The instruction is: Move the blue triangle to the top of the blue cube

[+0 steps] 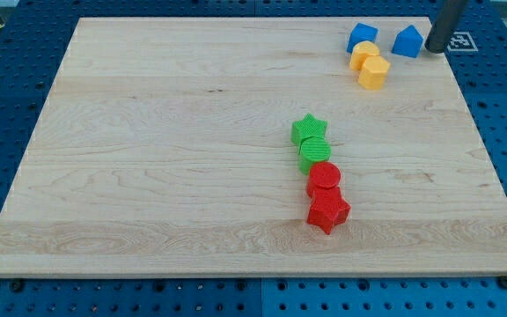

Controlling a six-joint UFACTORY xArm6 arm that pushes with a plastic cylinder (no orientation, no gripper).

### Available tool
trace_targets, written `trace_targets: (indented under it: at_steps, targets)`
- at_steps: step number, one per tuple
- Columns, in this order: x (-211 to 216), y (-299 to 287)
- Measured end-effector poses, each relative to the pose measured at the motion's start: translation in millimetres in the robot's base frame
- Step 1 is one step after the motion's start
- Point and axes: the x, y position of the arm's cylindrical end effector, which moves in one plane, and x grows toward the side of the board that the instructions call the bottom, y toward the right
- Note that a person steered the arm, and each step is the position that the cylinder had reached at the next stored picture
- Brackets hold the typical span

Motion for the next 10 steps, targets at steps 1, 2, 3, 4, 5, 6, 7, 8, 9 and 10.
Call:
trace_targets:
  at_steps: [1, 2, 3, 4, 5, 6, 7, 8, 9, 10]
  targets:
    - [23, 0]
    - [27, -8]
    - [12, -25]
    - [-10, -29]
    - [-28, -29]
    - [-43, -39]
    - [-57, -57]
    - [-67, -73]
    - [-76, -79]
    - [-88, -80]
